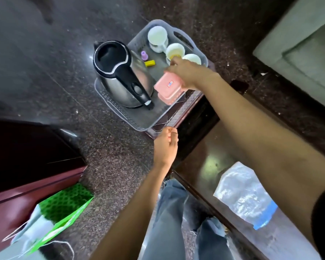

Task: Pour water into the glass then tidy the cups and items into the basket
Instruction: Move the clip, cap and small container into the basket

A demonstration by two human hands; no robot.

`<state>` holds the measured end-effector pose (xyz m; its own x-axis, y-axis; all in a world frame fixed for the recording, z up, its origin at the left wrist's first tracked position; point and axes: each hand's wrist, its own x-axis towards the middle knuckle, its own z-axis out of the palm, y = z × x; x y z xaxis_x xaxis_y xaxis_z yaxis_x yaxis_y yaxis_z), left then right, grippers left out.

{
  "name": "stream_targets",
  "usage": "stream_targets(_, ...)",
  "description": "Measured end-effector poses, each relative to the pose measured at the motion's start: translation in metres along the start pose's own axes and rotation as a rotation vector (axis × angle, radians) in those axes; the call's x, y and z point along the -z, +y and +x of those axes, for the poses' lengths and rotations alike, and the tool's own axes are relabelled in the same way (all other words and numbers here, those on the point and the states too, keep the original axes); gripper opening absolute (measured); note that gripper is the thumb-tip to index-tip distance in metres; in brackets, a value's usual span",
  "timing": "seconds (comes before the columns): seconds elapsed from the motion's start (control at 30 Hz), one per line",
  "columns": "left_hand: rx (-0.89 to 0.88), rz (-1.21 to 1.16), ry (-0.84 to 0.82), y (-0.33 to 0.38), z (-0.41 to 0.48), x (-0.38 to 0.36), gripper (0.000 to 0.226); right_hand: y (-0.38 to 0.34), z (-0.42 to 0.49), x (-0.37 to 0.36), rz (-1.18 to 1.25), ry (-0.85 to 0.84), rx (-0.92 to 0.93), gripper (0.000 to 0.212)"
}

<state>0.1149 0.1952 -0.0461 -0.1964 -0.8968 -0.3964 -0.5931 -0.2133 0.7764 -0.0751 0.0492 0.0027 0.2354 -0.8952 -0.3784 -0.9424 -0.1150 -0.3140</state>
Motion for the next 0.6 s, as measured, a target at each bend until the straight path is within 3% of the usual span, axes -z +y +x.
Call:
stream_targets(0.2, -0.025, -0.001, 0.023, -0.004, 0.012, -0.001, 0.017, 0.004, 0.009, -0.007, -0.03, -0.101, -0.019, 0.066)
stream_targets(0.3, -0.041, -0.003, 0.005, -0.002, 0.011, -0.008, 0.017, -0.001, 0.0, -0.006, -0.094, -0.048, -0.024, 0.071)
stream_targets(0.43, -0.096, 0.039, -0.014, -0.003, 0.002, -0.022, 0.016, -0.005, -0.038, -0.019, 0.0, 0.23, -0.083, 0.09)
stream_targets(0.6, -0.166, 0.098, -0.049, -0.008, -0.024, -0.067, 0.018, -0.008, -0.13, -0.098, 0.521, 0.775, -0.375, 0.055)
